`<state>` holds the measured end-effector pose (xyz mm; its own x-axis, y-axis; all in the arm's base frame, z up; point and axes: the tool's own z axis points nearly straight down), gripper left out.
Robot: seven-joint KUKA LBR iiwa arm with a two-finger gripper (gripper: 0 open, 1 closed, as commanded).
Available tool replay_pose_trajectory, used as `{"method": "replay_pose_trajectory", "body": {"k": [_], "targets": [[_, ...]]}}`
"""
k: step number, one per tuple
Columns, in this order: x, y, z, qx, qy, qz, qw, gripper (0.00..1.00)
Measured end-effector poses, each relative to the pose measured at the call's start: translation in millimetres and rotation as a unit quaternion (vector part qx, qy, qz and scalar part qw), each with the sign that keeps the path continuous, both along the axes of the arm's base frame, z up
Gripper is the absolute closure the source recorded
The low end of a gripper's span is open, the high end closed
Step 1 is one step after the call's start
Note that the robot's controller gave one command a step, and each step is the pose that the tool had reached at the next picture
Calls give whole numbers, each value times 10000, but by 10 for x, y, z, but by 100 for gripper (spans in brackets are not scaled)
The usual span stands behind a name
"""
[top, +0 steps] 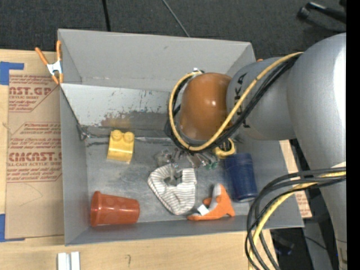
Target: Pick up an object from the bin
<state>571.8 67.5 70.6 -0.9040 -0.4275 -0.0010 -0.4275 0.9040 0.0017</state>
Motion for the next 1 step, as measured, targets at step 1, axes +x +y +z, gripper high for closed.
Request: {"method": "replay_pose_trajectory", "body": {"k": [1], "targets": [[0,0,0,0,0,0,10000,100]]}}
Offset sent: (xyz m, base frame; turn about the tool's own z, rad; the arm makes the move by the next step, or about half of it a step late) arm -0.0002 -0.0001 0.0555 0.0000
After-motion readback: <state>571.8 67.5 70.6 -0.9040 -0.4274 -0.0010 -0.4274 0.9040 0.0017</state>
